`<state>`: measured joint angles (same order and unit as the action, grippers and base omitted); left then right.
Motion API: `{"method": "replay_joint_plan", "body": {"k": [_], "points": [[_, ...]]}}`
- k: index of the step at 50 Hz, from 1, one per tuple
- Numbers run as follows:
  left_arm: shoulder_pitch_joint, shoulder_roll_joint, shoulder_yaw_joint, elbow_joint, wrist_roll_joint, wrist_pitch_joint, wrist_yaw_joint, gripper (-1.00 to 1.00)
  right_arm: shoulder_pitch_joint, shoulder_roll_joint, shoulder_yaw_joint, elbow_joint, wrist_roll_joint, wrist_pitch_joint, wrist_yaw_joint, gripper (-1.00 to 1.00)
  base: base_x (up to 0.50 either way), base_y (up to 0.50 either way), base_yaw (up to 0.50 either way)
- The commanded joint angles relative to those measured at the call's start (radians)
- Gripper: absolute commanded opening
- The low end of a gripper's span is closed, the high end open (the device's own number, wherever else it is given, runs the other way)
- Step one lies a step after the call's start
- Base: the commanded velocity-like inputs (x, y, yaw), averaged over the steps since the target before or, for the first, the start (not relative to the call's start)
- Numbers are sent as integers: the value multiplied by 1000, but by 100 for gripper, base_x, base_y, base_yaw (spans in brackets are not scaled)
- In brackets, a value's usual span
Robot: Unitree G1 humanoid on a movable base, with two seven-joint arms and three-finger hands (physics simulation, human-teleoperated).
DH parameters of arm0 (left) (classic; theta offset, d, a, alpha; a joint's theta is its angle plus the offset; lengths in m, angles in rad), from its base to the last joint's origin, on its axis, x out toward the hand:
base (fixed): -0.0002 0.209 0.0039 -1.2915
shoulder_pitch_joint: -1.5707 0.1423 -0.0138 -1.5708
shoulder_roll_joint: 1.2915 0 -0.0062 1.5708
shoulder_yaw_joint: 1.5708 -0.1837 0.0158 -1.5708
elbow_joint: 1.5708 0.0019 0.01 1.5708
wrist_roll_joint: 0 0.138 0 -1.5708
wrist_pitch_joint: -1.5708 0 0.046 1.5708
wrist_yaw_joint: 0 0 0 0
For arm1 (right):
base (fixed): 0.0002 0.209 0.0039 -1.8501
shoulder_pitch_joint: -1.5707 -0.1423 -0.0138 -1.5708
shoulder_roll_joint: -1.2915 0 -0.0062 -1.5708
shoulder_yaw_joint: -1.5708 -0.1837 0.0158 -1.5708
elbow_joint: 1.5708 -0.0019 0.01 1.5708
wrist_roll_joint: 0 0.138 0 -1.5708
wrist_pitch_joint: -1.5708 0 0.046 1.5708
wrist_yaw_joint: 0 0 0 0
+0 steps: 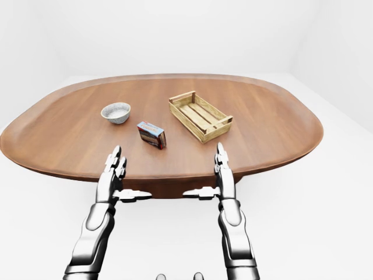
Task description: Pick up the chocolate pudding and put it in the tray.
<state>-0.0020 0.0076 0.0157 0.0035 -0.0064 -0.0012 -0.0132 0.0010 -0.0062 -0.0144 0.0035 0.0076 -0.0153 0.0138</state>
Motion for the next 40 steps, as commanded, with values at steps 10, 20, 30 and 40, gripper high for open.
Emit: {"method": "replay_joint_plan", "body": {"k": [10, 20, 30, 40], "points": [[-9, 13, 26, 20, -7, -19, -14, 100, 5, -10, -22, -19, 16, -36, 23, 100, 0, 0, 0], [-10, 12, 24, 18, -5, -12, -13, 100, 6, -11, -27, -28, 24, -38, 25, 100, 0, 0, 0], [-6, 12, 23, 14, -5, -11, -12, 100, 11, -11, -18, -31, 4, -44, 25, 100, 0, 6, 0], [-13, 13, 27, 33, -6, -23, -14, 100, 8, -10, -19, -21, 2, -49, 25, 100, 0, 30, 0]]}}
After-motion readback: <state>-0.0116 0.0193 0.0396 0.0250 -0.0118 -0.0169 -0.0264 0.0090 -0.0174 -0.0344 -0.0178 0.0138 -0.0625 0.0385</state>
